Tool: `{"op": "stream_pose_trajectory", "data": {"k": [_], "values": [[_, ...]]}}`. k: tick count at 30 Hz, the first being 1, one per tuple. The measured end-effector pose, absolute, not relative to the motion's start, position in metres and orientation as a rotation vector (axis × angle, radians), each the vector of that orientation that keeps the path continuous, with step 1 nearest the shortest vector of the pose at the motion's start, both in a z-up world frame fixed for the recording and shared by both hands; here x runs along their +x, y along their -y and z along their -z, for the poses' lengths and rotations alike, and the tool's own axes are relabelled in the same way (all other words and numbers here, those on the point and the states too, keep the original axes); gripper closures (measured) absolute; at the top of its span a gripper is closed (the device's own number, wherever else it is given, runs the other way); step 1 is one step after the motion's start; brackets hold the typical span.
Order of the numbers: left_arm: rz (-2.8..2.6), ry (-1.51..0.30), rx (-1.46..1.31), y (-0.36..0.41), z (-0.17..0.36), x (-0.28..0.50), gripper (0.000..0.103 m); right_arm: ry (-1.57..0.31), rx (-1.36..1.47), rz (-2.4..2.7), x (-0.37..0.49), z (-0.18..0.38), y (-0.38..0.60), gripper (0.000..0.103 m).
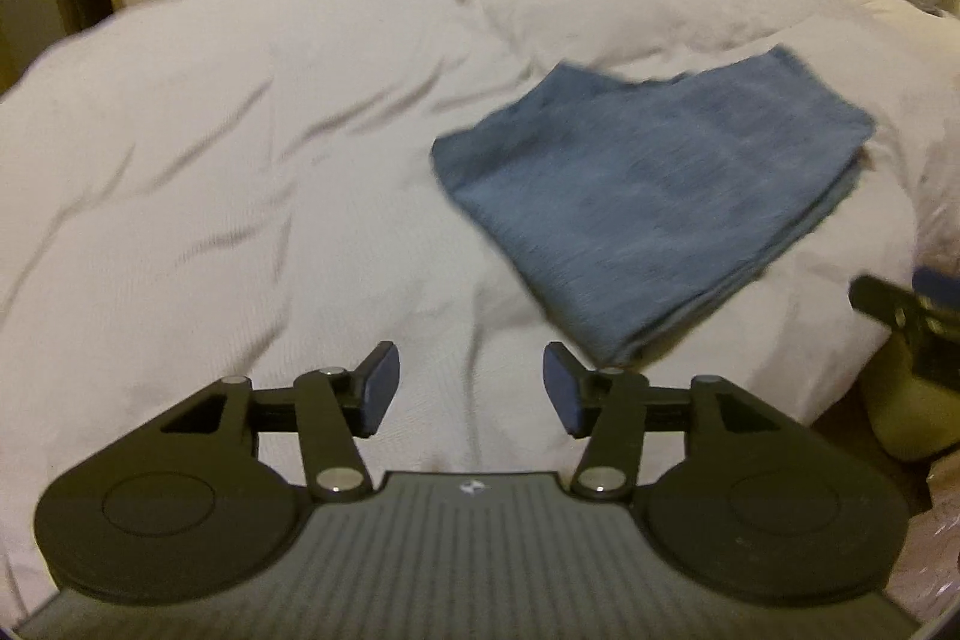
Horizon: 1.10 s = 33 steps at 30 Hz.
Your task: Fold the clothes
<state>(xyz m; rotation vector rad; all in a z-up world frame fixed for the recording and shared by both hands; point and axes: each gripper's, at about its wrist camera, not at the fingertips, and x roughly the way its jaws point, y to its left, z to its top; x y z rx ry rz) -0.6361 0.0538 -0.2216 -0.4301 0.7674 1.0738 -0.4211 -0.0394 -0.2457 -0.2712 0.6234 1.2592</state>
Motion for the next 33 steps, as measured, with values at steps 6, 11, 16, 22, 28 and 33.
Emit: {"op": "stream_pose_trajectory", "data": {"k": [6, 11, 16, 22, 28, 33], "values": [[-1.044, -0.750, -0.380, -0.023, 0.207, -0.628, 0.048, -0.568, -0.226, -1.192, -0.409, 0.221, 0.064, 0.016], [-1.017, -0.750, -0.360, -0.009, 0.204, -0.621, 0.048, -0.533, -0.202, -1.158, -0.401, 0.209, 0.083, 0.015], [-0.987, -0.750, -0.362, -0.010, 0.207, -0.621, 0.045, -0.528, -0.205, -1.152, -0.399, 0.210, 0.088, 0.014], [-0.966, -0.792, -0.425, -0.028, 0.229, -0.637, 0.045, -0.544, -0.277, -1.206, -0.411, 0.229, 0.075, 0.014], [-0.951, -0.821, -0.460, -0.056, 0.248, -0.648, 0.045, -0.445, -0.517, -1.372, -0.457, 0.267, 0.036, 0.018], [-0.900, -0.844, -0.475, -0.081, 0.264, -0.646, 0.045, -0.233, -0.754, -1.488, -0.503, 0.302, 0.004, 0.022]]}}
